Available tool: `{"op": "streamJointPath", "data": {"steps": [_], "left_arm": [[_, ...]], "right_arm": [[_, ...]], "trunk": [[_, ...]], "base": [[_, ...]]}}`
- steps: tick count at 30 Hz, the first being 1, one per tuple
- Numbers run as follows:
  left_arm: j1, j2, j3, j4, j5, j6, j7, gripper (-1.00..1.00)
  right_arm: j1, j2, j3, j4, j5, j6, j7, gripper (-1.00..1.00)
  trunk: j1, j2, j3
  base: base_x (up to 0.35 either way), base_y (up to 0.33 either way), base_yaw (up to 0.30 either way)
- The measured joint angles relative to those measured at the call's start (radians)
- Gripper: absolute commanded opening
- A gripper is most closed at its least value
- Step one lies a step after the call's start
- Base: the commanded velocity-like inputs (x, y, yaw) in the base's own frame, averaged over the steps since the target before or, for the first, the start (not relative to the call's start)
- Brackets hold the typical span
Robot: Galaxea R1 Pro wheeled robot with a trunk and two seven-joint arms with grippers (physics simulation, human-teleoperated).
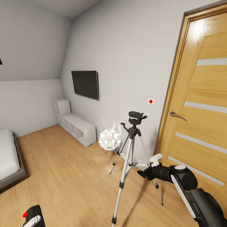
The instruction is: Attach the digital camera to the camera tripod in the bedroom.
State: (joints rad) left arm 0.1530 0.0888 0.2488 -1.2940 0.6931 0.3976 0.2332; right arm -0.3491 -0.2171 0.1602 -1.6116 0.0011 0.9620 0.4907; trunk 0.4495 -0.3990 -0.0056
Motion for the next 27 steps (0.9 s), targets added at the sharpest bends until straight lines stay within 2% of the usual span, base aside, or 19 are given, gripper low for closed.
{"op": "streamJointPath", "data": {"steps": [6, 11, 16, 20, 27], "left_arm": [[0.000, 0.000, 0.000, 0.000, -0.001, 0.000, -0.001, -1.00], [0.000, 0.001, 0.001, 0.000, -0.003, 0.000, -0.001, -1.00], [0.000, 0.001, 0.002, 0.001, -0.002, 0.000, -0.001, -1.00], [0.000, 0.003, 0.003, 0.001, 0.001, 0.000, -0.001, -1.00], [0.000, 0.004, 0.003, 0.003, 0.002, 0.000, -0.001, -1.00]], "right_arm": [[0.000, 0.000, 0.000, 0.000, 0.000, 0.000, 0.000, 1.00], [0.000, 0.000, 0.000, 0.000, 0.000, 0.000, 0.000, 1.00], [0.000, 0.001, 0.000, 0.000, 0.000, 0.000, 0.000, 1.00], [0.000, 0.001, 0.000, 0.000, 0.000, 0.000, 0.000, 1.00], [0.000, 0.001, 0.000, 0.000, 0.000, 0.000, 0.000, 1.00]], "trunk": [[0.000, 0.000, 0.000], [0.000, 0.000, 0.000], [0.000, 0.000, 0.000], [0.000, 0.000, 0.000], [0.000, 0.000, 0.000]], "base": [[0.007, -0.017, 0.001], [0.100, -0.168, 0.022], [0.151, -0.236, 0.175], [0.051, -0.079, 0.227], [0.012, -0.057, 0.066]]}}
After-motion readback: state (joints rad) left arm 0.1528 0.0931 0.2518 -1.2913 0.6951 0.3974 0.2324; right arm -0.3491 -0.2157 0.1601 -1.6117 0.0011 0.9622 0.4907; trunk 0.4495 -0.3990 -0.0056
